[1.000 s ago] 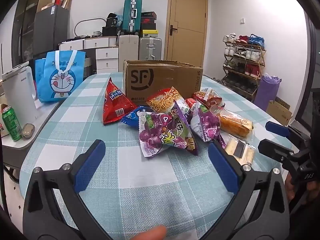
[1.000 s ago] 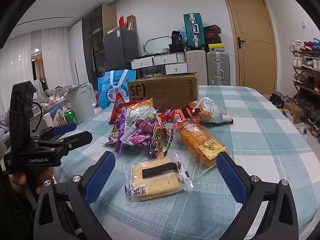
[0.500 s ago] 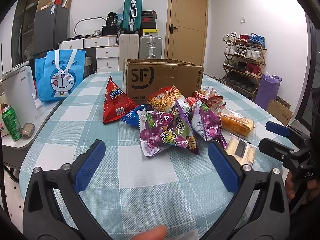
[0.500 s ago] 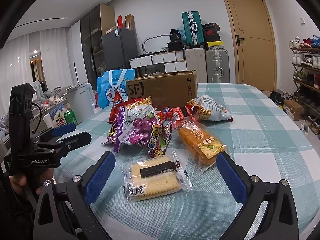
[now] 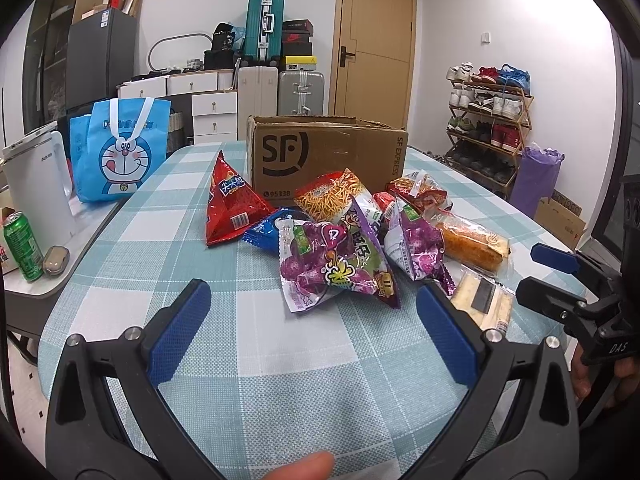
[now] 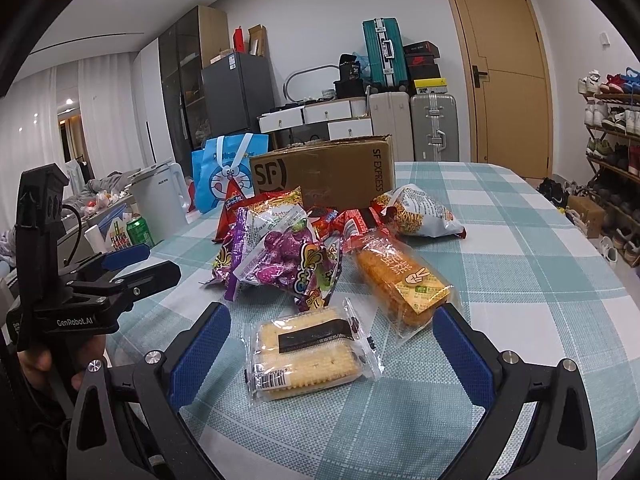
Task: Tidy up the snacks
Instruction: 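Move the right gripper toward the wrapped cream cracker pack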
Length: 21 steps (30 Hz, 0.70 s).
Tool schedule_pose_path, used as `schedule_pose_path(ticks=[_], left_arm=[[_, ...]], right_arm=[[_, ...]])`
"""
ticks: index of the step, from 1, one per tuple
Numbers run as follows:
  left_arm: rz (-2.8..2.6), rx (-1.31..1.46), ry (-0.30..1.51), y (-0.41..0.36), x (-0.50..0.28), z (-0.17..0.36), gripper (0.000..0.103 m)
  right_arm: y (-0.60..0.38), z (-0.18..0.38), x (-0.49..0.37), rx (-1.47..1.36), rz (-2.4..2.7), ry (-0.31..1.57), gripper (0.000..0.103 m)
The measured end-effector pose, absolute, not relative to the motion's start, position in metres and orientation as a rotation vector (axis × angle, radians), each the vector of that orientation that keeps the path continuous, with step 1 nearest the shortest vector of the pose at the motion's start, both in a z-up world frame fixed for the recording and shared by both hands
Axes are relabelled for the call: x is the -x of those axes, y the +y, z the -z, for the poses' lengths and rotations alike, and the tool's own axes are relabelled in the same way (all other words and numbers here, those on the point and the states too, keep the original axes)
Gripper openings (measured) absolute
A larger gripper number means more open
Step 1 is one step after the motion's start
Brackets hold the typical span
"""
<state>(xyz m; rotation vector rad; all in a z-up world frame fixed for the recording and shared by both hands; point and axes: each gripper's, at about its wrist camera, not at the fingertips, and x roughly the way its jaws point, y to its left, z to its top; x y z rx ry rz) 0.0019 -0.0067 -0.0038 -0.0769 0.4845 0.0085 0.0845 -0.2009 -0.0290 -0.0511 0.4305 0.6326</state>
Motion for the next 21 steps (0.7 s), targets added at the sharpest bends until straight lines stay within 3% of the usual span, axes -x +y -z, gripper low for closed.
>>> schedule_pose_path(ticks=[21], left_arm=[[-0.006,0.069,0.495,-0.0014,-0.0054,0.0082,0.103]], right_arm=[[-0.1929,0.0330,-0.0833,0.079,-0.650,0.440,0.103]])
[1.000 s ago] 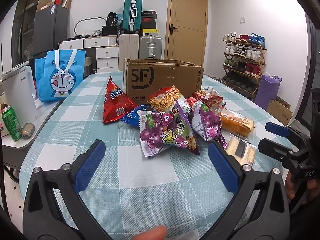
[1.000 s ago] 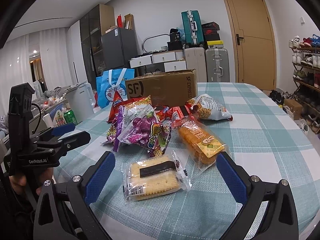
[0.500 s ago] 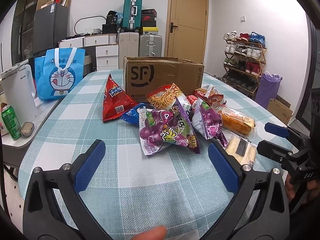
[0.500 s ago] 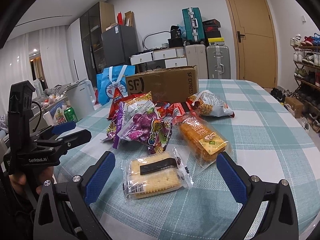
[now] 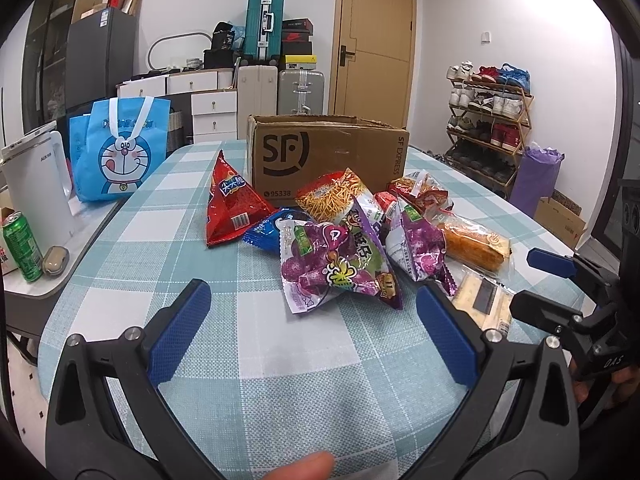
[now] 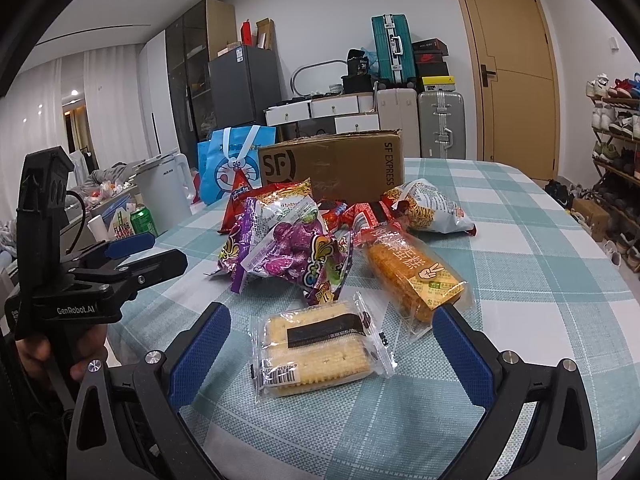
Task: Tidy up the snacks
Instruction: 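Move the right gripper toward the wrapped cream cracker pack, then grasp the cream cracker pack with the right gripper while the left gripper grasps the purple grape candy bag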
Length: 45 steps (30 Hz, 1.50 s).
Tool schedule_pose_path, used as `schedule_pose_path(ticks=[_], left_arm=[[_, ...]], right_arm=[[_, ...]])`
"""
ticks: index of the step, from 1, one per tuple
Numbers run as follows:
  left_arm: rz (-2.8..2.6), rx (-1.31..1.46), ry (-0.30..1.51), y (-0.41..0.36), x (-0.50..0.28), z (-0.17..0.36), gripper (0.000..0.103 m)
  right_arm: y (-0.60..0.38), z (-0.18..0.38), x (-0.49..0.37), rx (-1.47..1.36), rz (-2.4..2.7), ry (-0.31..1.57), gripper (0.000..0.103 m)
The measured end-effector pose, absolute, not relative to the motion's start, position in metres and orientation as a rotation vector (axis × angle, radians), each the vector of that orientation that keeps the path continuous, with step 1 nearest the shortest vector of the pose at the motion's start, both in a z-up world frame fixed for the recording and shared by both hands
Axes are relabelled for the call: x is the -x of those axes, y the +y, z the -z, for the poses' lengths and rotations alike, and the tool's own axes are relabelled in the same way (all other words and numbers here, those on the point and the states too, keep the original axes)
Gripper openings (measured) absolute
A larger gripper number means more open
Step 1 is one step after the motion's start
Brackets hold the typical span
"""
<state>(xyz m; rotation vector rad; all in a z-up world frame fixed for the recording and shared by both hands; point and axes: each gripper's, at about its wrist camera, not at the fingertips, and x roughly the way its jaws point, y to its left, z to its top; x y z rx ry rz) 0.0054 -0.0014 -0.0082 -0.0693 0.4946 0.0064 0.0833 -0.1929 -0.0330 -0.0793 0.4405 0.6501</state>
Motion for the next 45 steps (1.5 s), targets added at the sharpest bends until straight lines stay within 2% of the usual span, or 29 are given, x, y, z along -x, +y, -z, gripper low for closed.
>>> schedule_pose_path(ticks=[22,39,45], left_arm=[[-0.006,0.062,0.543,-0.002,-0.016,0.011,0.103],[0.007,0.048,0.591,-0.011,-0.035,0.017,0.103],[0.003,0.044,0.593,-0.011,-0.039,0.018,0.103]], right_arm=[[-0.175,0.056,-0.097,0.151,-0.672,0.590,0.103],[-0.160,0.062,-0.098,0.258,-0.638,0.585,0.102],[-0.159,0.059,-0.092,0.264,-0.651,0.560,0.075]])
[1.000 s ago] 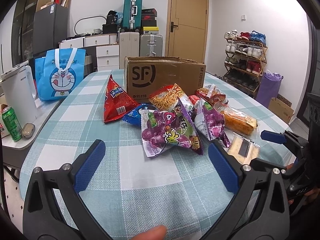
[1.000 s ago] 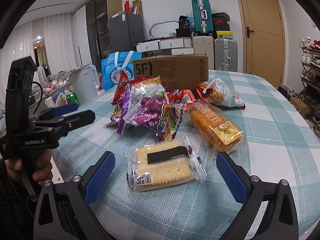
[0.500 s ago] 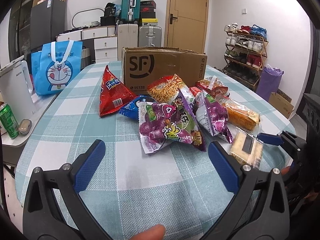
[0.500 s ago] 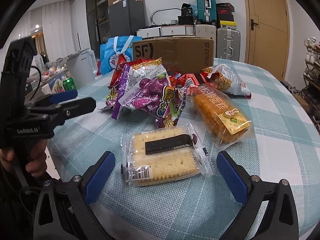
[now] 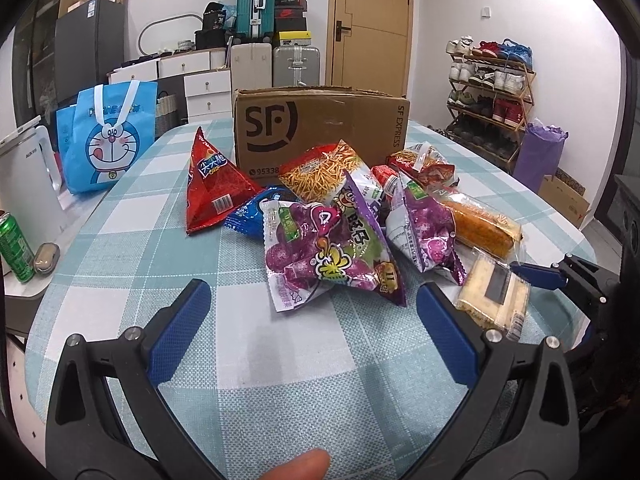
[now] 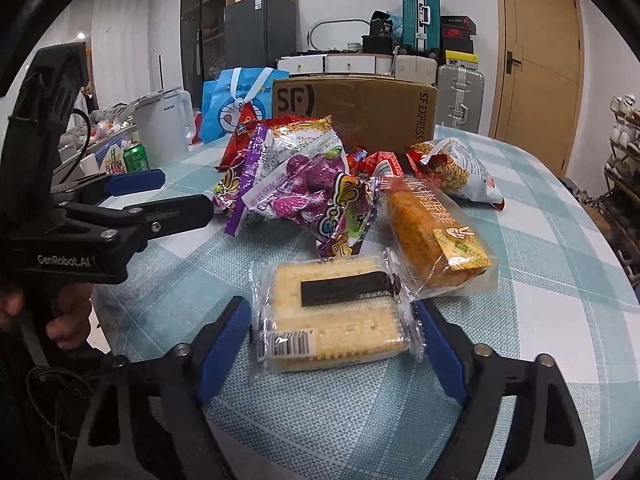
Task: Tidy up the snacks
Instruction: 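Grasp the cream cracker pack with the right gripper while the left gripper grasps the purple grape candy bag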
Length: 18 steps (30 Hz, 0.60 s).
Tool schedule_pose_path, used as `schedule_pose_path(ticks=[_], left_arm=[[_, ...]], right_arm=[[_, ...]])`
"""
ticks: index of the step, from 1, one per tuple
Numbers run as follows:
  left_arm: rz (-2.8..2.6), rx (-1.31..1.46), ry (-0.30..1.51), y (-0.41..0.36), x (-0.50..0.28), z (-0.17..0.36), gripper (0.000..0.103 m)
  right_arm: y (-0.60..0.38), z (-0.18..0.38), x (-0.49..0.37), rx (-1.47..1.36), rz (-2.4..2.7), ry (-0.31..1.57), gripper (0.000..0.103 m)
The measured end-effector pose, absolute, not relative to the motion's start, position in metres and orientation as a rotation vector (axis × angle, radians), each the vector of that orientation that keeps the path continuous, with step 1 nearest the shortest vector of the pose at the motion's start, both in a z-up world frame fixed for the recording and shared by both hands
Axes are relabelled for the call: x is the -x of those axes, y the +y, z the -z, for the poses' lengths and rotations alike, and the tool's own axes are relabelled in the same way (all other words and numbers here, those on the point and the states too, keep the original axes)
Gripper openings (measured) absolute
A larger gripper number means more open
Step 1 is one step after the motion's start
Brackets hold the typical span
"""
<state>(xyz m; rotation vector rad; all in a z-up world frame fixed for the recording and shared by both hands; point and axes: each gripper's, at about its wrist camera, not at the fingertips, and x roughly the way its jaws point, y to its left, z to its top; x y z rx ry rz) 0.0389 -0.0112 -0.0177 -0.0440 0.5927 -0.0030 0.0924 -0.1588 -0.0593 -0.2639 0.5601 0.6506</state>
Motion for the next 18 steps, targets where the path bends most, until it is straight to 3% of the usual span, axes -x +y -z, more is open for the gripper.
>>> schedule_pose_path(ticks=[1,3,18], left_arm=[[0.001,0.044,0.592,-0.011,-0.039,0.017,0.103],[-0.002,0.048,0.587,-0.009,-0.039,0.016,0.103],[-0.005,0.050,0.643,-0.008,-0.070,0.012,0.103]], right_arm=[[-0.159,0.059,-0.091,0.268,-0.642,0.554,0.067],[-0.160,0.058,-0.090,0.264,-0.646,0.548,0.064],[-0.180,0.034,-0.071,0.148,-0.682,0.404,0.063]])
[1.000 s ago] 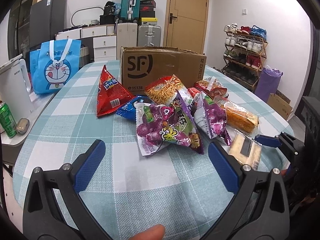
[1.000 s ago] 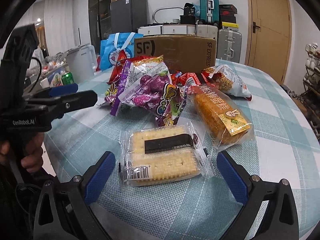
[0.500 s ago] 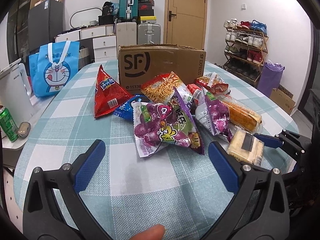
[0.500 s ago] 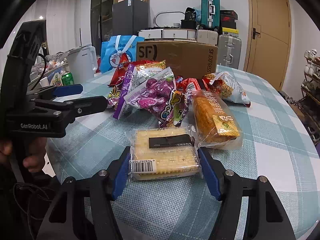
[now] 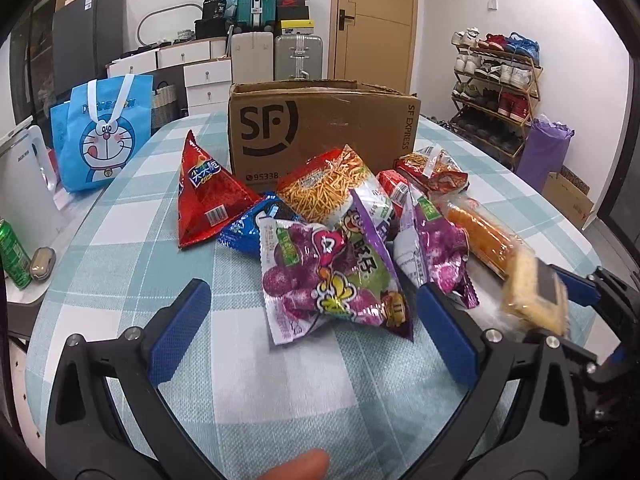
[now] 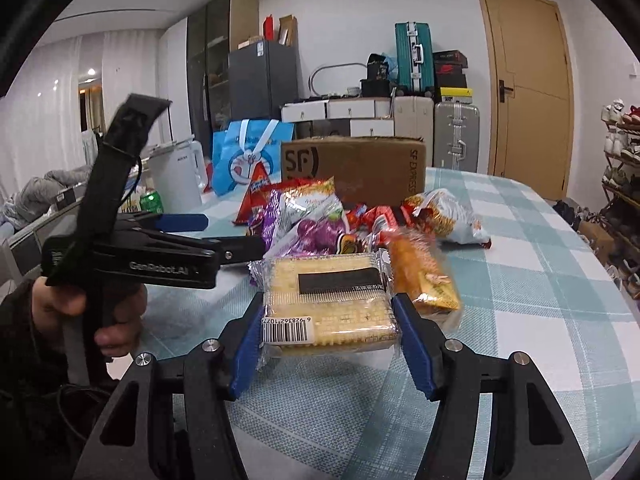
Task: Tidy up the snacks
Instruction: 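Grasp the cream cracker pack with the right gripper while the left gripper grasps the purple grape candy bag, then lift both held packs and carry them toward the SF cardboard box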
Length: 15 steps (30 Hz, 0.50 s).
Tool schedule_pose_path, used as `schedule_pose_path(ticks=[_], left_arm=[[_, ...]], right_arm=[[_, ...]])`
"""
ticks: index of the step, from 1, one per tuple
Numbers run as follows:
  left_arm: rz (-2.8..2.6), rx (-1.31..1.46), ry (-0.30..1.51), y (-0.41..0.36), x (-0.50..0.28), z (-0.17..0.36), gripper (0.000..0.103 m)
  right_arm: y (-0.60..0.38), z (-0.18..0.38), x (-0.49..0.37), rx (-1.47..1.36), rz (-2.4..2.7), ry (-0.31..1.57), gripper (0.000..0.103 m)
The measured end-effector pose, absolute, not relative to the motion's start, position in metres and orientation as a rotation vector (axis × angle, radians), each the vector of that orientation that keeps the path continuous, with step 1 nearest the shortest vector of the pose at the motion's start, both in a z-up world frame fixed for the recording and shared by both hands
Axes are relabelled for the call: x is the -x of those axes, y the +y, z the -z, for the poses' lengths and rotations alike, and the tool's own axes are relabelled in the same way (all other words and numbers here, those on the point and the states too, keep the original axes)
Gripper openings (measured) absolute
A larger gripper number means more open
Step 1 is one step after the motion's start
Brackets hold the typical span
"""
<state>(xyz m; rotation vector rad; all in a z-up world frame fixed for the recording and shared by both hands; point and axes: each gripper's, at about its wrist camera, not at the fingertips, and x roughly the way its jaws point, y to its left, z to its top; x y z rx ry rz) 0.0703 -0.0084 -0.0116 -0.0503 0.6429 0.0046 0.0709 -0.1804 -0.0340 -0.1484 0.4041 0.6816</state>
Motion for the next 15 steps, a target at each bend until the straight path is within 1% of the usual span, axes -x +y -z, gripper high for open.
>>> schedule_pose_path(ticks=[6,8,10,11,12,13,15], left_arm=[[0.018,0.089,0.708,-0.005,-0.096,0.012,0.102],[0.031,0.124,0.729,-0.002,-0.106,0.013,0.099],[0.058,0.152,0.741,-0.003,-0.112,0.016,0.080],[0.067,0.155,0.753,-0.003,-0.114,0.017,0.075],[0.080,0.151,0.769,-0.005,-0.117,0.020,0.066],[0.093,0.146,0.776,-0.007,-0.117,0.022,0.062],[0.088,0.123,0.757,-0.011,-0.114,0.023,0.061]], right_arm=[[-0.186,0.029,-0.072,0.114,-0.666,0.389,0.063],[-0.186,0.028,-0.072,0.113,-0.667,0.384,0.063],[-0.186,0.028,-0.071,0.115,-0.669,0.380,0.063],[-0.186,0.028,-0.070,0.116,-0.670,0.378,0.063],[-0.186,0.028,-0.070,0.119,-0.671,0.376,0.063],[-0.186,0.028,-0.070,0.119,-0.672,0.373,0.063],[-0.186,0.028,-0.069,0.118,-0.672,0.370,0.063]])
